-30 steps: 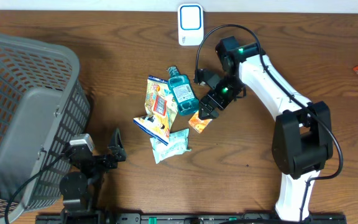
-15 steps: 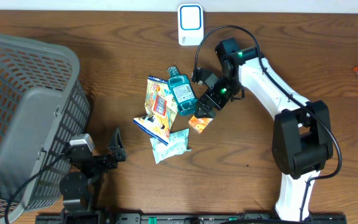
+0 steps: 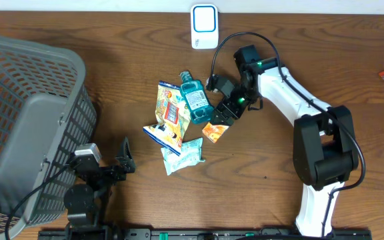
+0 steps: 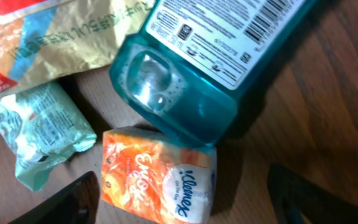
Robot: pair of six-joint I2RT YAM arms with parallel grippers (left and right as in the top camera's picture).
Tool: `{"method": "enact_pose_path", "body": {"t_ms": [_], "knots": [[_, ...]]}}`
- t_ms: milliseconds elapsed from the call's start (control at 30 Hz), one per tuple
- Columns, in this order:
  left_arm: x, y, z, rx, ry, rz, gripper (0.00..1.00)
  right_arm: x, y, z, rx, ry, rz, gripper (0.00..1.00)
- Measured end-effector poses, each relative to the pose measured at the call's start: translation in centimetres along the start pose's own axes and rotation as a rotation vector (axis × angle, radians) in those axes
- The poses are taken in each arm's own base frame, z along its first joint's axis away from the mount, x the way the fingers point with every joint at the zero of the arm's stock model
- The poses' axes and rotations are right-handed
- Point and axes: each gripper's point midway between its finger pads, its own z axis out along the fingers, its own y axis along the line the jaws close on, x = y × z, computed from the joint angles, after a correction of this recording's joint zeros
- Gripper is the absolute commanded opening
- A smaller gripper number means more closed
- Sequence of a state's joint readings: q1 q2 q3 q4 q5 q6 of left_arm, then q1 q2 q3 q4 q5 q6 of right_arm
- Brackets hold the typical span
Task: Scan the item barcode
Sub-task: 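Reach the right gripper back to the orange box, then grasp the orange box with the right gripper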
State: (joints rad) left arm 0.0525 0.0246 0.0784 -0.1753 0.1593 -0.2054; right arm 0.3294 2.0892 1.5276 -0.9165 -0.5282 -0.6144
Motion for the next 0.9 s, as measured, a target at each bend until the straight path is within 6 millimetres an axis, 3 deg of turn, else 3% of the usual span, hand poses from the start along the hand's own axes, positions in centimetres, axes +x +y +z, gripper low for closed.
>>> {"method": "enact_pose_path", "body": {"t_ms": [167,233,267,367,533,900], "knots": [[0.0,0.0,0.0,0.0,0.0,0.0,1.0,1.6,-0.4,2.5,-0.056,0.048,0.041,0.78],[0.0,0.0,0.0,0.0,0.0,0.0,1.0,1.3,0.0,2.6,-0.086,0.034,0.045,0.74],[0.0,0.0,0.0,0.0,0.0,0.0,1.0,1.3,0.1,2.6,-0.091,0.032,0.045,0.68],[0.0,0.0,0.0,0.0,0.0,0.0,1.0,1.4,0.3,3.0,-0.113,0.031,0.05,0.25],[0.0,0.0,0.0,0.0,0.0,0.0,1.0,2.1,0.5,3.7,-0.144,0.054,0.077,0.01],[0.0,0.0,0.0,0.0,0.0,0.0,1.0,2.4,0.5,3.4,-0.133,0.085,0.152,0.01]]}}
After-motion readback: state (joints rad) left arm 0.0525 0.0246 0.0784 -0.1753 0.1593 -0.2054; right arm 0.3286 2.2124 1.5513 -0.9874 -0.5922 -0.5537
